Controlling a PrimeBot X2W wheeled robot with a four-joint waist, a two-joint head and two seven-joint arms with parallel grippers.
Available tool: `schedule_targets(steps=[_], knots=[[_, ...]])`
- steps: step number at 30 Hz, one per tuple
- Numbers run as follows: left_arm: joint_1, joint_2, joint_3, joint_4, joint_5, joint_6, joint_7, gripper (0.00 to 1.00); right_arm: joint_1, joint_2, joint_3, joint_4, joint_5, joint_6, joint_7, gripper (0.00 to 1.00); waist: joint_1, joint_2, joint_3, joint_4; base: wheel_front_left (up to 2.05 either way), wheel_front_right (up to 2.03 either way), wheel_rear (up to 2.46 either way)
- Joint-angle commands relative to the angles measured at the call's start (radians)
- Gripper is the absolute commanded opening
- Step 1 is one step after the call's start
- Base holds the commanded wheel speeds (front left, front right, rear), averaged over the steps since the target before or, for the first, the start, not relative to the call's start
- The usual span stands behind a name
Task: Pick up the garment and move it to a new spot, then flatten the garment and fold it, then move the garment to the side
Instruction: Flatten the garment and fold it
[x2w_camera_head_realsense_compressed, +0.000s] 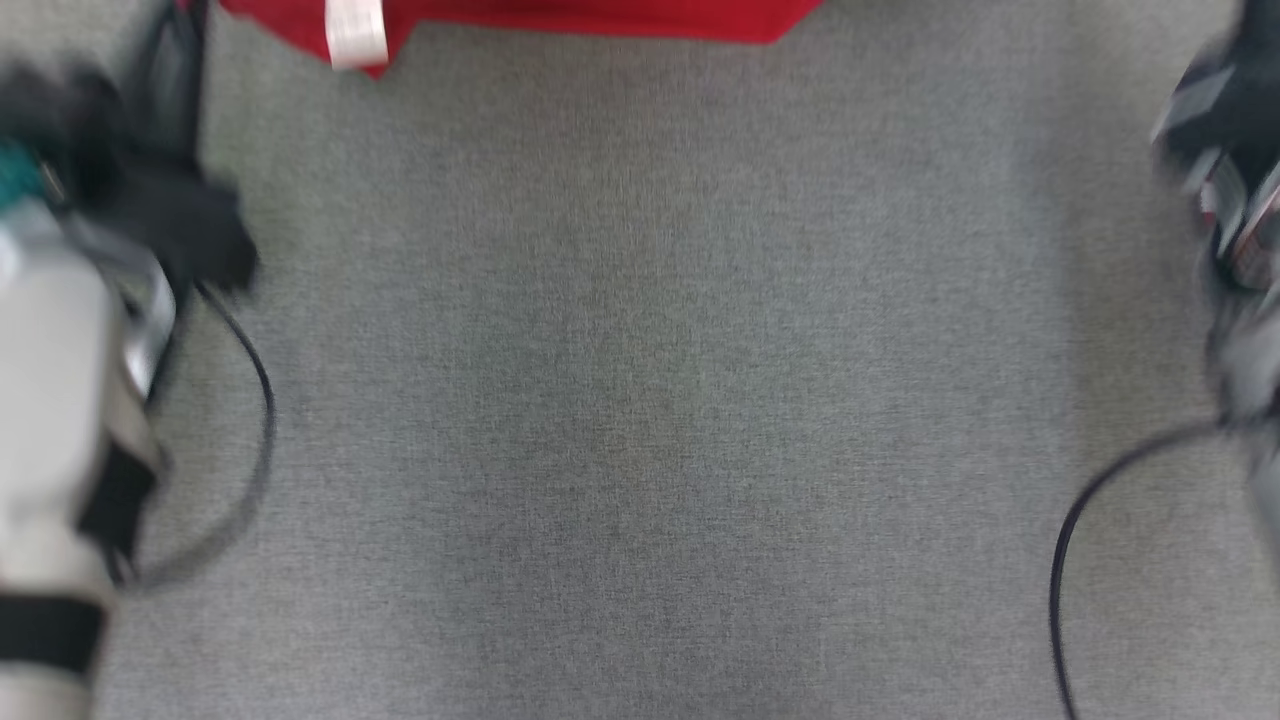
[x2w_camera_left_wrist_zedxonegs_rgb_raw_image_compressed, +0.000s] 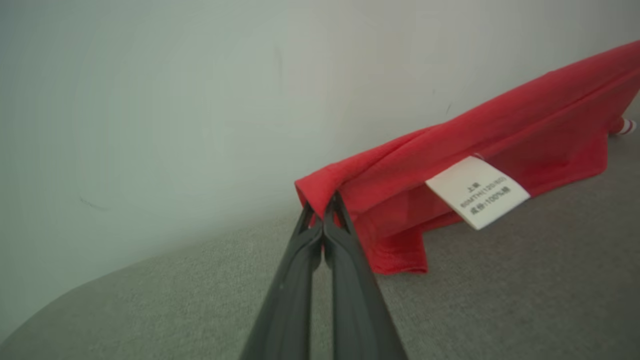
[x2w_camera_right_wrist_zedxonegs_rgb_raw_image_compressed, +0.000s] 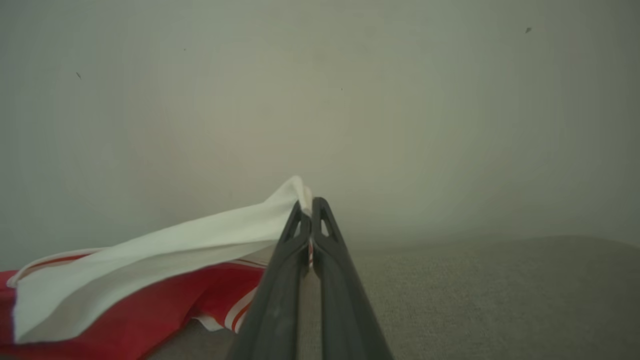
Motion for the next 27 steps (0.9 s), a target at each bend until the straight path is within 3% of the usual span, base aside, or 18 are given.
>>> schedule_targets(steps=[1, 7, 13, 27], knots=[[0.064, 0.0, 0.007, -0.002, -0.004, -0.002, -0.001, 0.0, 0.058, -0.006, 0.013, -0.009, 0.026, -0.001, -0.001, 0.0, 0.0, -0.0001, -0.046, 0.001, 0.0, 0.0, 0.0], [0.313, -0.06, 0.101, 0.003, -0.03, -0.002, -0.001, 0.0, 0.34, -0.01, 0.075, -0.04, 0.134, -0.001, -0.001, 0.0, 0.0, -0.0001, -0.163, -0.006, 0.0, 0.0, 0.0], [0.515, -0.115, 0.197, 0.015, -0.028, -0.006, -0.001, 0.0, 0.556, -0.001, 0.065, -0.053, 0.18, -0.001, -0.001, 0.0, 0.0, -0.0001, -0.278, -0.026, 0.0, 0.0, 0.0], [0.835, -0.207, 0.348, 0.042, 0.029, -0.015, -0.001, 0.0, 0.877, -0.001, 0.014, -0.061, 0.192, -0.002, -0.001, 0.0, 0.0, -0.0001, -0.468, -0.068, 0.0, 0.0, 0.0]])
